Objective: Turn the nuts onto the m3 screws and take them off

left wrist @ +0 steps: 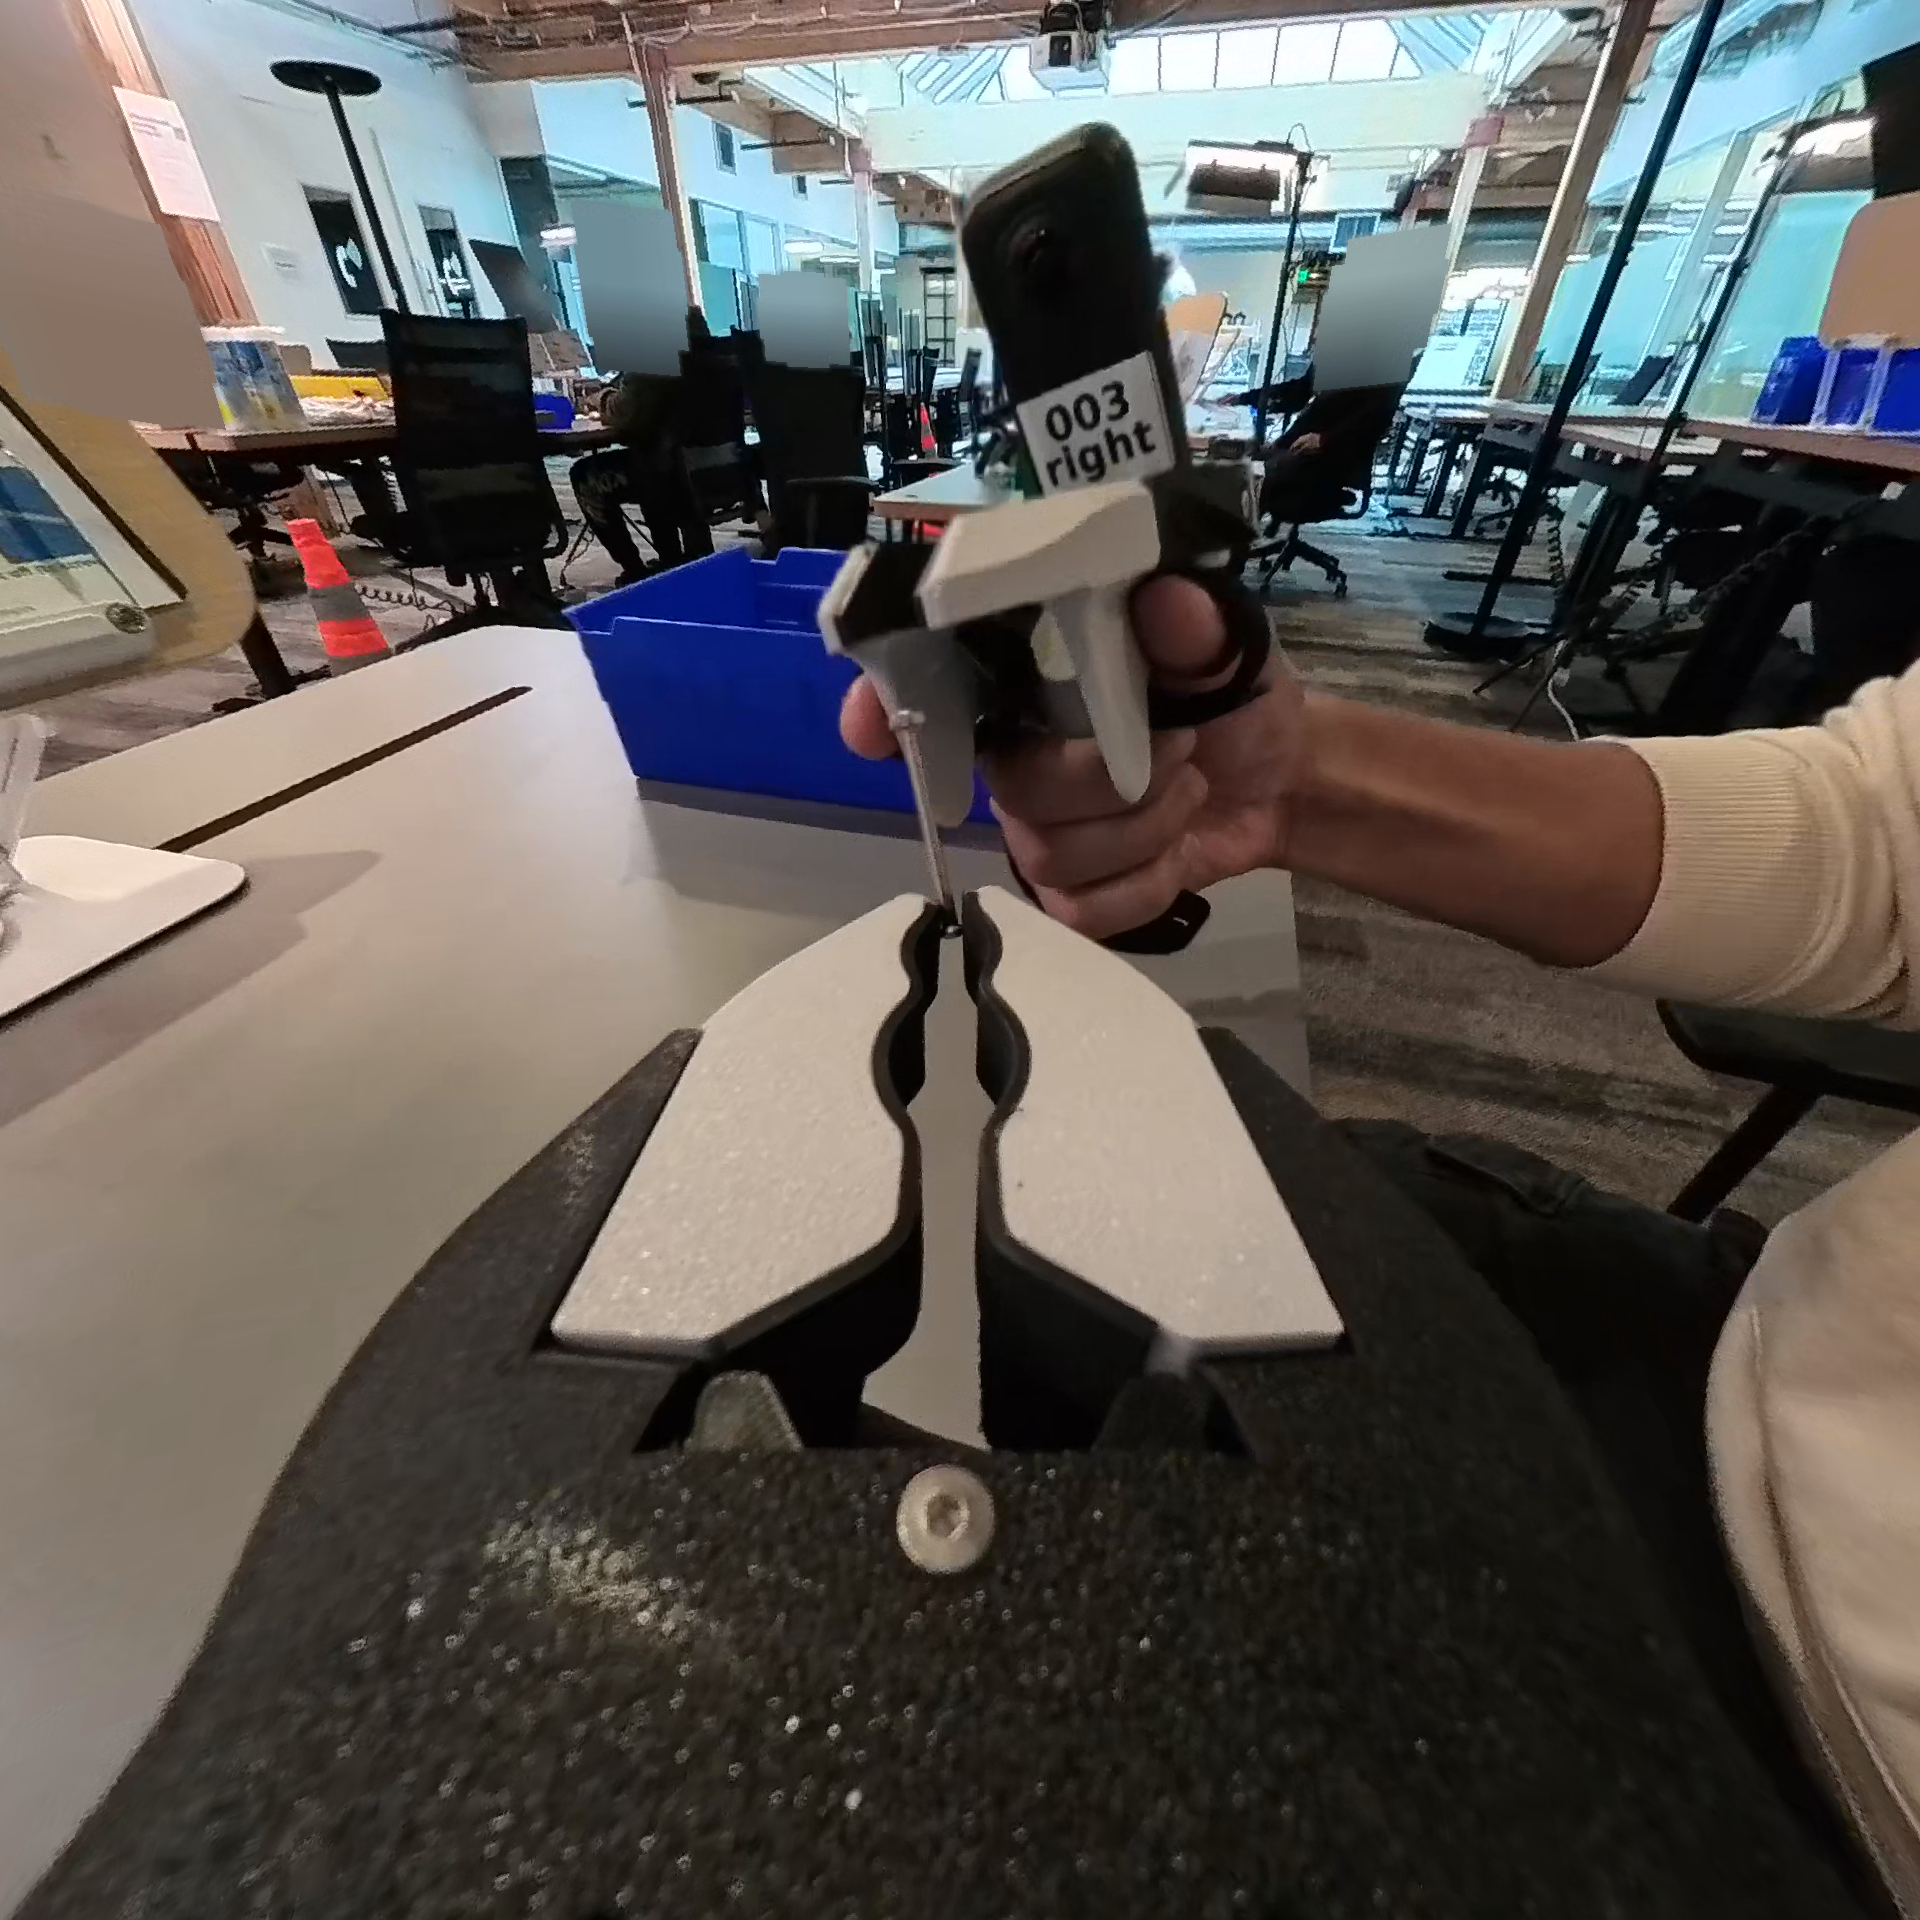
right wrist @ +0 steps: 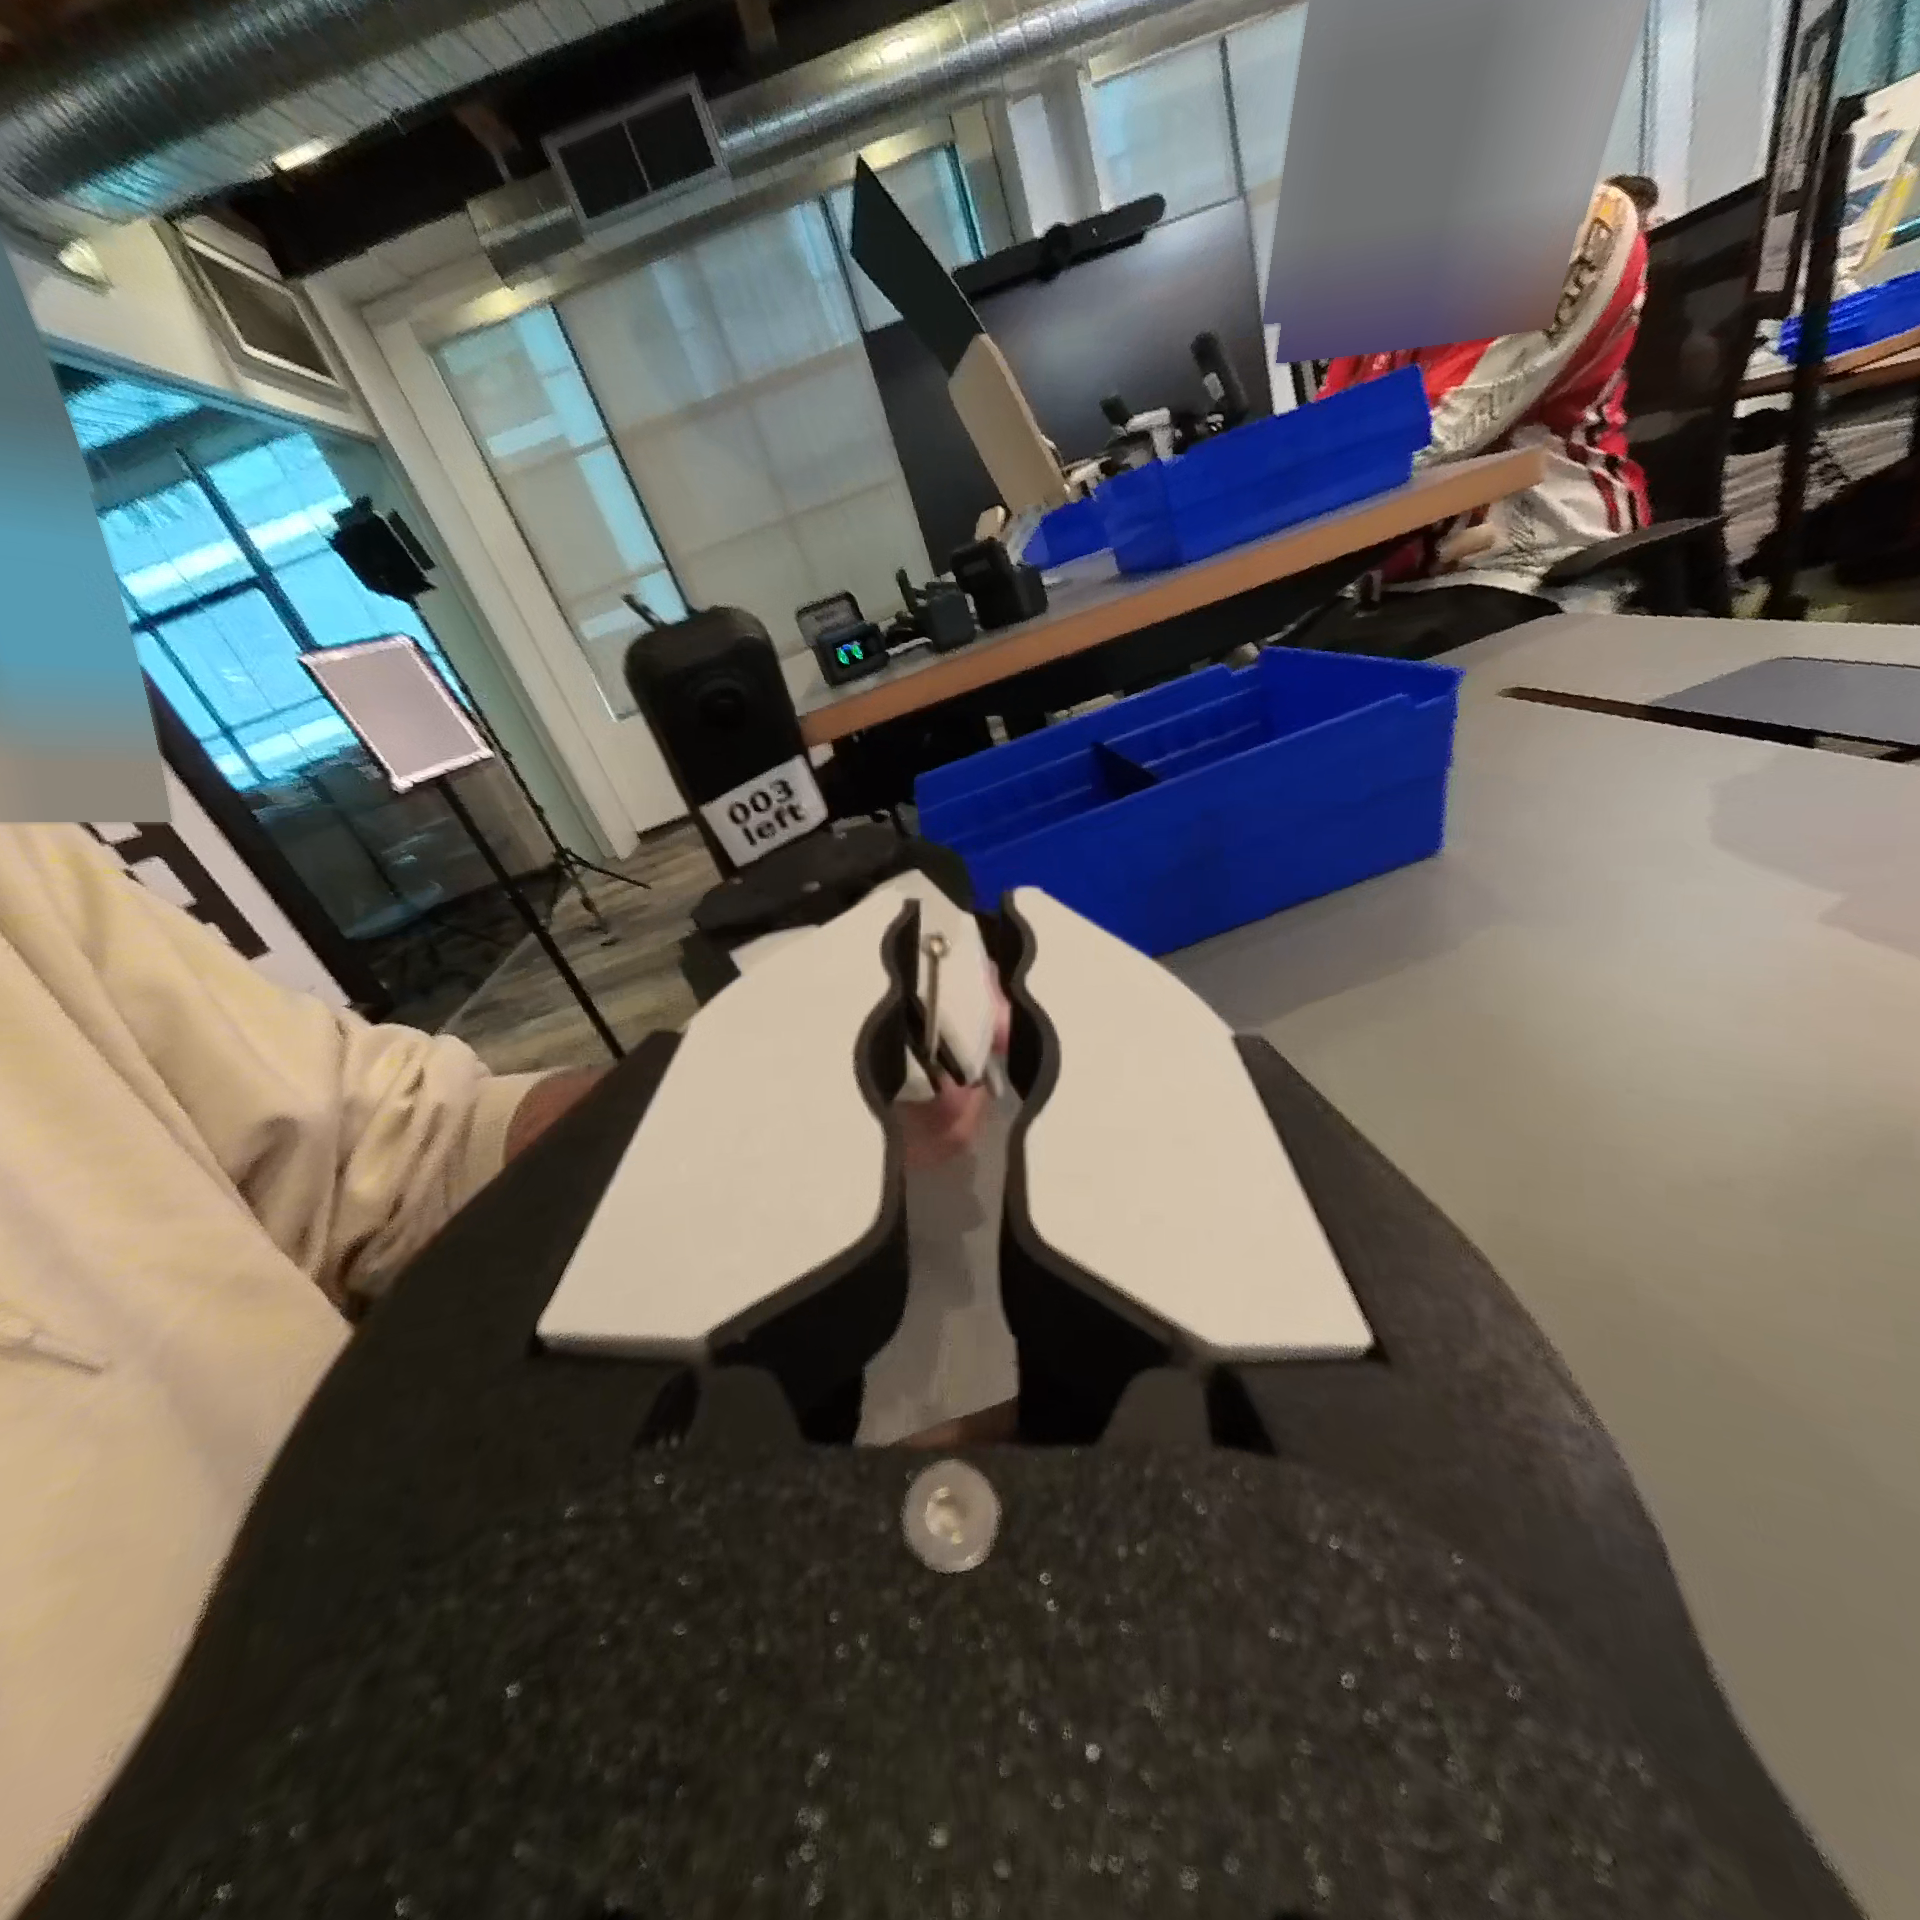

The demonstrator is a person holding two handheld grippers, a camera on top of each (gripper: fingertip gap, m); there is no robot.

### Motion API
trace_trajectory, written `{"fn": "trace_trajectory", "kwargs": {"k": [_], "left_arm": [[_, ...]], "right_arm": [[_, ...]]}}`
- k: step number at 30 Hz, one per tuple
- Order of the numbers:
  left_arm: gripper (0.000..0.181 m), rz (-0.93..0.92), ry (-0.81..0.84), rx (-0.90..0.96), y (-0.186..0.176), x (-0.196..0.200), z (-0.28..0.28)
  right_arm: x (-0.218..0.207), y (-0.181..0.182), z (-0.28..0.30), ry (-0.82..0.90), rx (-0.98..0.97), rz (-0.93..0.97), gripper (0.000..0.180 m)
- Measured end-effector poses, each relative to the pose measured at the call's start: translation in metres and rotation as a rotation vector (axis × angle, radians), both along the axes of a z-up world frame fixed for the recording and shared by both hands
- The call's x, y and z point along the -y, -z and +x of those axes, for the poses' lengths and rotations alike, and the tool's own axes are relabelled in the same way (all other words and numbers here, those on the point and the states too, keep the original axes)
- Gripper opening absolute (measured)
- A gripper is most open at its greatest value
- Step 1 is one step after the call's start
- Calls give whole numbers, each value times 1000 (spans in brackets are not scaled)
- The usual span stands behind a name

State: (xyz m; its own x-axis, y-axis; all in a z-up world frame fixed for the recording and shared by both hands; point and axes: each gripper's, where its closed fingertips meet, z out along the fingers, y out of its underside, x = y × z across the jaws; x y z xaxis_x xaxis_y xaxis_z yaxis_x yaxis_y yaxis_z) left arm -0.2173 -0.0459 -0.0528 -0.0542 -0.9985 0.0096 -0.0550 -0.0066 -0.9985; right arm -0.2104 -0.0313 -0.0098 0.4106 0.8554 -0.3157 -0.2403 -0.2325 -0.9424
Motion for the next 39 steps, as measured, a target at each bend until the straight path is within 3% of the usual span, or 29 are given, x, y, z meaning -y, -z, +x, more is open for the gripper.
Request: {"fn": "trace_trajectory", "kwargs": {"k": [17,34,39], "left_arm": [[4,-22,65,7,-3,10,-1],[4,309,-236,-235,14,-18,4],[4,207,-139,-154,6,-6,4]], "right_arm": [[12,7,-15,-67,30,-4,6],[-6,23,-7,150,281,35,5],[5,13,-8,45,106,10,5]]}}
